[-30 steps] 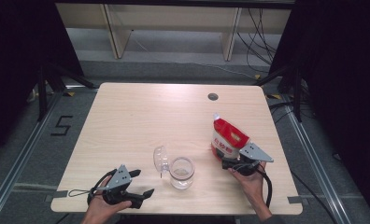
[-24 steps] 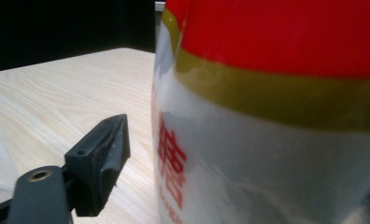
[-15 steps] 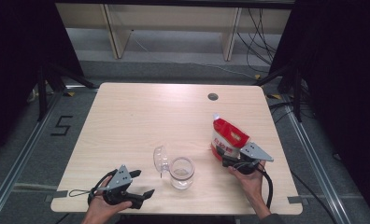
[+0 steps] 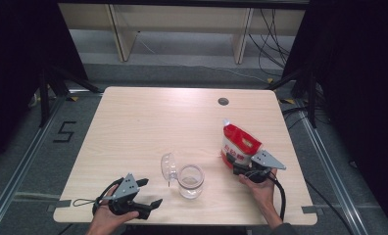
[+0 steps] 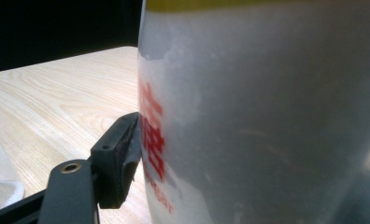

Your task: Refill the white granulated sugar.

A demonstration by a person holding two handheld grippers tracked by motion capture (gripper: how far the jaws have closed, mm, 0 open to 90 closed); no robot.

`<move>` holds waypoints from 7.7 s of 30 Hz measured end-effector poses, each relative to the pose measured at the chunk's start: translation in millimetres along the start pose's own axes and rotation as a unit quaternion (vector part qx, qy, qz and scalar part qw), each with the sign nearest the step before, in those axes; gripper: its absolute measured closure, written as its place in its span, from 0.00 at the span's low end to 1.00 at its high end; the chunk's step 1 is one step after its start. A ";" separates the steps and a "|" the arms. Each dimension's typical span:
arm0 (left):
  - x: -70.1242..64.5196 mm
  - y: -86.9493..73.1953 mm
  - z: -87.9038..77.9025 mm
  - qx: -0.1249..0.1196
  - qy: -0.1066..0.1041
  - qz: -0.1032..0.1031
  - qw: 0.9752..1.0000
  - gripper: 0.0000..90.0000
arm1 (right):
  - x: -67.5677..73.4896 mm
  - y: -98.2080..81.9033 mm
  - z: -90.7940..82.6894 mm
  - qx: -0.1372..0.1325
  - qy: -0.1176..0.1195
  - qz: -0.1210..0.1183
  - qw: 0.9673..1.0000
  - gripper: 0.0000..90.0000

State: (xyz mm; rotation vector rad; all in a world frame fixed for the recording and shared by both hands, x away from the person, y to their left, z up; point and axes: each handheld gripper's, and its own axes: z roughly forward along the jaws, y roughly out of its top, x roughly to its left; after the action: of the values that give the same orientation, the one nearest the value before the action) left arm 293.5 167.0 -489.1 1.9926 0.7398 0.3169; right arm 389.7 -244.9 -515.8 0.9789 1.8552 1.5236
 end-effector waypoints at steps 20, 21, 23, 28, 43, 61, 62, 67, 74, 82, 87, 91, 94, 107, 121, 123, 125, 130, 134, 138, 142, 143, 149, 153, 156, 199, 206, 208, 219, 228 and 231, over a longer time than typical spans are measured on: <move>-1.8 -0.1 0.5 0.002 0.001 -0.011 1.000 0.18 | -0.6 2.8 -0.9 -0.006 0.016 -0.022 1.000 0.45; -1.8 -0.1 0.5 0.002 0.001 -0.010 1.000 0.18 | 2.3 2.7 -1.7 -0.006 0.007 -0.014 1.000 0.46; -1.8 -0.1 0.7 0.001 0.000 -0.012 1.000 0.18 | 1.9 4.2 -2.9 0.000 0.004 -0.021 1.000 0.47; -0.9 -0.2 0.2 0.001 0.001 -0.009 1.000 0.18 | 7.3 6.5 -6.3 0.003 0.007 -0.010 1.000 0.49; 2.0 0.6 -2.3 0.003 0.006 0.001 1.000 0.18 | 9.2 13.8 -31.6 0.007 0.004 -0.022 1.000 0.50; 7.0 0.0 -4.7 -0.001 0.015 -0.011 1.000 0.18 | 38.9 48.3 -62.4 0.014 0.012 -0.225 0.974 0.51; 6.3 -0.4 -4.9 -0.001 0.015 -0.015 1.000 0.18 | 41.9 49.7 -63.2 0.022 0.019 -0.234 0.972 0.51; 5.6 -0.2 -4.2 0.004 0.013 -0.010 1.000 0.18 | 52.6 53.3 -62.5 0.040 0.029 -0.273 0.961 0.51; 4.0 -1.2 -3.3 -0.001 0.012 -0.011 1.000 0.18 | 69.2 61.3 -60.9 0.061 0.039 -0.341 0.937 0.51; 3.8 -0.8 -3.4 0.008 0.011 -0.004 1.000 0.18 | 81.8 67.8 -60.1 0.080 0.034 -0.412 0.907 0.51; 4.4 -1.4 -3.0 0.005 0.013 -0.008 1.000 0.18 | 85.3 69.1 -62.5 0.097 0.022 -0.452 0.886 0.51; 4.0 -1.5 -2.6 0.001 0.014 -0.007 1.000 0.18 | 87.7 68.2 -64.5 0.108 0.005 -0.470 0.876 0.51; 3.8 -1.4 -3.8 0.009 0.018 -0.007 1.000 0.18 | 87.7 68.0 -63.7 0.106 0.002 -0.487 0.867 0.51; 4.1 -1.6 -3.9 0.008 0.016 -0.002 1.000 0.18 | 99.2 61.1 -57.8 0.128 -0.009 -0.565 0.815 0.52; 3.0 -1.6 -2.1 0.007 0.016 0.000 1.000 0.18 | 103.8 54.2 -62.7 0.151 -0.044 -0.634 0.757 0.52; 1.8 -2.2 -1.8 0.008 0.016 -0.007 1.000 0.18 | 102.9 59.4 -59.4 0.138 -0.033 -0.675 0.724 0.52; 1.8 -2.1 -1.8 0.008 0.016 -0.006 1.000 0.18 | 102.4 59.0 -57.5 0.138 -0.033 -0.689 0.711 0.52; 2.8 -2.1 -1.7 0.014 0.015 0.002 1.000 0.18 | 101.7 53.9 -57.3 0.146 -0.037 -0.682 0.716 0.52; 2.5 -1.8 -2.1 0.017 0.017 0.005 1.000 0.18 | 103.4 54.0 -55.9 0.146 -0.037 -0.704 0.694 0.52; 2.8 -2.1 -0.8 0.013 0.019 0.001 1.000 0.18 | 104.5 52.2 -57.2 0.152 -0.040 -0.705 0.691 0.53; 2.6 -1.8 -0.5 0.014 0.013 0.001 1.000 0.18 | 105.0 54.7 -55.4 0.147 -0.047 -0.732 0.663 0.53; 2.5 -1.9 -0.5 0.014 0.013 0.002 1.000 0.18 | 104.6 53.7 -54.9 0.147 -0.048 -0.733 0.662 0.53; 3.0 -2.3 0.1 0.011 0.014 -0.003 1.000 0.18 | 107.6 56.3 -53.4 0.136 -0.049 -0.752 0.643 0.53; 3.0 -2.2 -0.1 0.011 0.015 -0.002 1.000 0.18 | 107.9 54.3 -53.3 0.142 -0.054 -0.745 0.650 0.53; 2.9 -2.3 -0.1 0.011 0.015 -0.003 1.000 0.18 | 107.8 55.5 -52.6 0.138 -0.055 -0.754 0.640 0.53; 3.0 -2.1 0.4 0.010 0.013 -0.007 1.000 0.18 | 107.5 60.3 -48.5 0.129 -0.057 -0.800 0.584 0.55; 3.1 -2.3 0.0 0.009 0.012 -0.006 1.000 0.18 | 108.0 60.4 -48.7 0.131 -0.056 -0.799 0.584 0.55; 3.2 -2.2 -0.1 0.009 0.012 -0.005 1.000 0.18 | 107.9 59.5 -49.2 0.131 -0.057 -0.796 0.588 0.55; 3.9 -2.4 0.0 0.006 0.014 -0.001 1.000 0.18 | 107.9 61.6 -50.2 0.129 -0.058 -0.800 0.583 0.56; 2.7 -1.8 -1.2 0.012 0.015 -0.001 1.000 0.18 | 108.6 62.0 -50.9 0.126 -0.060 -0.801 0.582 0.56; 3.1 -1.9 -1.1 0.010 0.012 -0.003 1.000 0.18 | 109.0 62.7 -51.0 0.126 -0.060 -0.803 0.580 0.56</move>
State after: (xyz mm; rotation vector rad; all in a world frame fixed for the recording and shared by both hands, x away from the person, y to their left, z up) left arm 294.7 170.4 -490.4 2.0076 0.7659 0.3313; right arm 297.7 -180.6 -439.6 -0.6324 1.7247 0.0040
